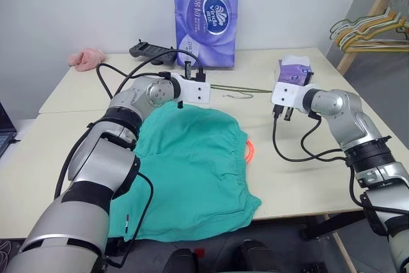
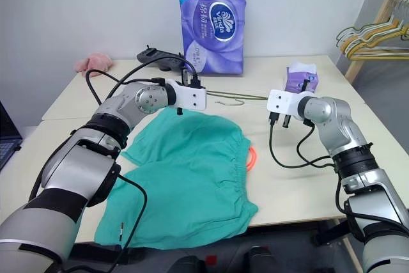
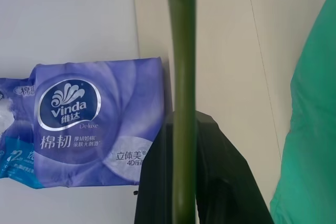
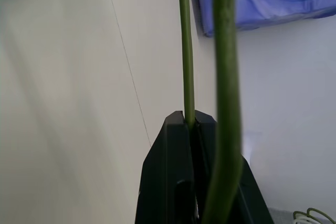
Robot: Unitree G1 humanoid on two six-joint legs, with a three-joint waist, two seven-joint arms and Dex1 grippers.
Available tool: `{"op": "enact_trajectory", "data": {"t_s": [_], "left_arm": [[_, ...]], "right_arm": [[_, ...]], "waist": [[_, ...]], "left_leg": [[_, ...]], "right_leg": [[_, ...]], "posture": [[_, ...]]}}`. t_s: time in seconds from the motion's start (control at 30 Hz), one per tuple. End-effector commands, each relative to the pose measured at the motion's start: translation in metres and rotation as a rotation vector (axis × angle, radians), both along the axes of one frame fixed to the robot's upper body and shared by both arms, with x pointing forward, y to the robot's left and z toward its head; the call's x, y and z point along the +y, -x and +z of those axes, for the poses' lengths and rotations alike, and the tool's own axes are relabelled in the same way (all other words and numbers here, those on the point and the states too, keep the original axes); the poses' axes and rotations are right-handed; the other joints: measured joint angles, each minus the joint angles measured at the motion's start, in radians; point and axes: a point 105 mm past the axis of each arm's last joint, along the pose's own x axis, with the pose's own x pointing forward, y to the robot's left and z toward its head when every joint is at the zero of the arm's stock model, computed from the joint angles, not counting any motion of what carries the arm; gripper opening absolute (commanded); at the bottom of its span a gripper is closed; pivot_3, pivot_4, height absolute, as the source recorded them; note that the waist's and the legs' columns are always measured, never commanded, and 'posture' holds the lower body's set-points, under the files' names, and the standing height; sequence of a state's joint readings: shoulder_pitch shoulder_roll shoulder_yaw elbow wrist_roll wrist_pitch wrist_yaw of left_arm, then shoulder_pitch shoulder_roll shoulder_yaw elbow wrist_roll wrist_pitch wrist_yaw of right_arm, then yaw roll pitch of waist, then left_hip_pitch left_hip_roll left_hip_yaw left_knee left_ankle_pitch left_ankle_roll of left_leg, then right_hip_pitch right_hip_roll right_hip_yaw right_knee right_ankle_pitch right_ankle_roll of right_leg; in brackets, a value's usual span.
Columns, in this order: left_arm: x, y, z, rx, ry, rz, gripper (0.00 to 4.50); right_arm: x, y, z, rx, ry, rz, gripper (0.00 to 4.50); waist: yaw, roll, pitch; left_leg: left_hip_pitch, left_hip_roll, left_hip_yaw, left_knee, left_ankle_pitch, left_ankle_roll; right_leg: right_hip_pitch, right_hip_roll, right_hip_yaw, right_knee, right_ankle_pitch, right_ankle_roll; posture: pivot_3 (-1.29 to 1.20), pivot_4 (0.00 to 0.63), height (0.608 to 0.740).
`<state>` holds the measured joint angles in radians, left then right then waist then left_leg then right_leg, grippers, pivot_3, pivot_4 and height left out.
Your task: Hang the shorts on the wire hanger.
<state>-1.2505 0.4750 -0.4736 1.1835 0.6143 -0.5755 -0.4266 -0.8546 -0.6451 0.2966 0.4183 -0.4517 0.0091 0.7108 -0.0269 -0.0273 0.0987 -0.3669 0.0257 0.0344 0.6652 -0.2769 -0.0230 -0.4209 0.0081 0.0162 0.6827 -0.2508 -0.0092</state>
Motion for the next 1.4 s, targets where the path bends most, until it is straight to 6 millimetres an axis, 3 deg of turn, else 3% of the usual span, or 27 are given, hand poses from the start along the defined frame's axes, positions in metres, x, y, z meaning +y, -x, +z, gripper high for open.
{"op": "enact_trajectory", "data": {"t_s": [0.03,0.13,0.3,0.43,0.53,0.63,0.77,0.83,0.93,1.1,1.27,1.4], "left_arm": [[-0.01,0.002,0.017,-0.016,0.05,-0.043,0.25],[-0.011,0.006,0.015,0.042,0.094,-0.064,0.99],[-0.008,0.013,0.029,0.022,0.122,-0.12,2.58],[0.013,0.016,0.037,-0.004,0.102,-0.106,3.79],[0.043,0.017,0.049,-0.052,0.111,-0.05,4.47],[0.058,0.021,0.049,-0.022,0.189,-0.03,4.47],[0.059,0.036,0.014,0.249,0.447,-0.056,4.47],[0.056,0.048,-0.003,0.37,0.545,-0.077,4.47],[0.044,0.081,-0.028,0.588,0.615,-0.137,4.47],[0.026,0.124,-0.05,0.813,0.661,-0.185,4.47],[0.008,0.158,-0.059,0.91,0.671,-0.245,4.47],[-0.003,0.183,-0.064,0.981,0.694,-0.284,4.47]], "right_arm": [[0.009,0.001,0.018,-0.066,-0.01,0.041,0.0],[0.01,0.002,0.019,-0.073,-0.018,0.042,0.0],[0.002,0.003,0.015,-0.06,-0.015,0.029,0.0],[-0.014,0.008,0.006,-0.004,-0.031,0.003,0.0],[-0.048,0.024,-0.013,0.129,-0.081,-0.066,0.0],[-0.068,0.044,-0.029,0.247,-0.137,-0.107,0.0],[-0.073,0.081,-0.047,0.525,-0.452,-0.19,0.0],[-0.067,0.108,-0.054,0.707,-0.573,-0.166,0.0],[-0.055,0.166,-0.056,1.101,-0.803,-0.127,0.0],[-0.057,0.225,-0.054,1.477,-0.936,-0.171,0.0],[-0.06,0.25,-0.064,1.621,-1.003,-0.258,0.0],[-0.07,0.279,-0.087,1.726,-0.975,-0.371,0.0]], "waist": [[0.0,0.0,0.0],[0.0,0.0,0.0],[-0.001,0.0,0.0],[-0.002,0.0,0.0],[0.0,0.0,0.0],[0.004,0.0,0.0],[0.005,0.002,-0.001],[0.004,0.002,-0.001],[0.002,0.002,-0.001],[0.002,0.001,-0.001],[0.003,-0.001,-0.002],[0.012,-0.002,-0.002]], "left_leg": [[0.0,0.0,0.0,0.0,0.0,0.0],[0.0,0.0,0.0,0.0,0.0,0.0],[0.0,0.0,0.0,0.0,0.0,0.0],[0.0,0.0,0.0,0.0,0.0,0.0],[0.0,0.0,0.0,0.0,0.0,0.0],[0.0,0.001,-0.001,-0.001,0.0,0.0],[0.002,0.003,0.0,0.0,0.0,0.0],[0.002,0.003,0.0,0.002,0.0,0.0],[0.001,0.004,-0.002,0.003,0.0,0.0],[0.004,0.004,-0.003,0.003,0.0,0.0],[0.011,0.004,-0.004,0.0,-0.001,0.001],[0.01,0.004,-0.004,-0.001,-0.001,0.001]], "right_leg": [[0.0,0.0,0.0,0.0,0.0,0.0],[0.0,0.0,0.0,0.0,0.0,0.0],[0.0,0.0,0.0,0.0,0.0,0.0],[0.0,0.0,0.0,0.0,0.0,0.0],[0.0,0.0,0.0,0.0,0.0,0.0],[0.0,-0.001,-0.001,0.0,0.0,0.0],[0.002,-0.002,0.0,0.001,0.0,0.0],[0.002,-0.002,0.0,0.004,0.0,0.0],[0.001,-0.001,-0.001,0.005,0.0,0.0],[0.006,-0.001,-0.002,0.005,-0.002,0.003],[0.016,0.001,-0.003,-0.002,-0.004,0.005],[0.016,0.001,-0.003,-0.003,-0.004,0.005]], "posture": [[0.03,0.021,0.74],[0.03,0.021,0.74],[0.03,0.021,0.74],[0.03,0.033,0.74],[0.03,0.04,0.74],[0.04,0.044,0.74],[0.03,0.063,0.74],[0.02,0.066,0.74],[0.02,0.07,0.74],[0.03,0.073,0.74],[0.04,0.075,0.74],[0.05,0.075,0.74]]}}
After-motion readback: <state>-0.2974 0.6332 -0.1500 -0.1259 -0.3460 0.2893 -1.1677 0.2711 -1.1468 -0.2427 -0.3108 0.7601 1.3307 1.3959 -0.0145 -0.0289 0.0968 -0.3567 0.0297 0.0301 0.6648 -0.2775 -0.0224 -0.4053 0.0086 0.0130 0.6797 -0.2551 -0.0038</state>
